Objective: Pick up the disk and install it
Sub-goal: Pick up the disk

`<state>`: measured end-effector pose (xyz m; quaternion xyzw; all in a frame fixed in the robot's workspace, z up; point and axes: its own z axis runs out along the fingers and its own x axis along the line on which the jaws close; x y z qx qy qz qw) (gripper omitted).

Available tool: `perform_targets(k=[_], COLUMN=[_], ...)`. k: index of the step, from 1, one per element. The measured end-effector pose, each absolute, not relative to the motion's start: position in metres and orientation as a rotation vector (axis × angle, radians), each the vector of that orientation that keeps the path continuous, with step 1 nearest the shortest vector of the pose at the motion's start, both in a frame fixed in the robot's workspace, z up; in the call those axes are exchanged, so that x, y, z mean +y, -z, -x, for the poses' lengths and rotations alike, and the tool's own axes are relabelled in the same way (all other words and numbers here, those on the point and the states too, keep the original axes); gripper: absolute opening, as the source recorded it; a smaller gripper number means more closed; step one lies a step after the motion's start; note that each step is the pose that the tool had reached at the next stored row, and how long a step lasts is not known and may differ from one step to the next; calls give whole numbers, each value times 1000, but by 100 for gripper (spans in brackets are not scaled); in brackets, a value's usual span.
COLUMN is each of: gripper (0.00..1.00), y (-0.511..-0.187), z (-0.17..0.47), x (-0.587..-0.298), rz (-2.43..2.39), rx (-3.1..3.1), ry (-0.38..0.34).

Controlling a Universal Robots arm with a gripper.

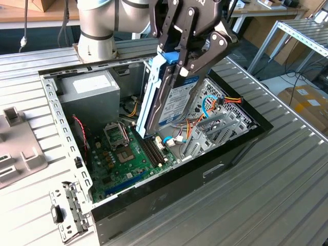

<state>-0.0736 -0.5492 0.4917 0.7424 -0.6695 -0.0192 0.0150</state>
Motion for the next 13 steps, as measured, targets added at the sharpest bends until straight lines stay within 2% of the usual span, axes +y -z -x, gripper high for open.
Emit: perform_targets(k=[5, 10, 13], gripper=[37, 37, 37], y=[-492, -491, -491], z=[67, 64, 64], x=[-550, -555, -558], rz=[-2311, -2344, -2338], rx=[-2084, -2112, -2132], ry=[61, 128, 140])
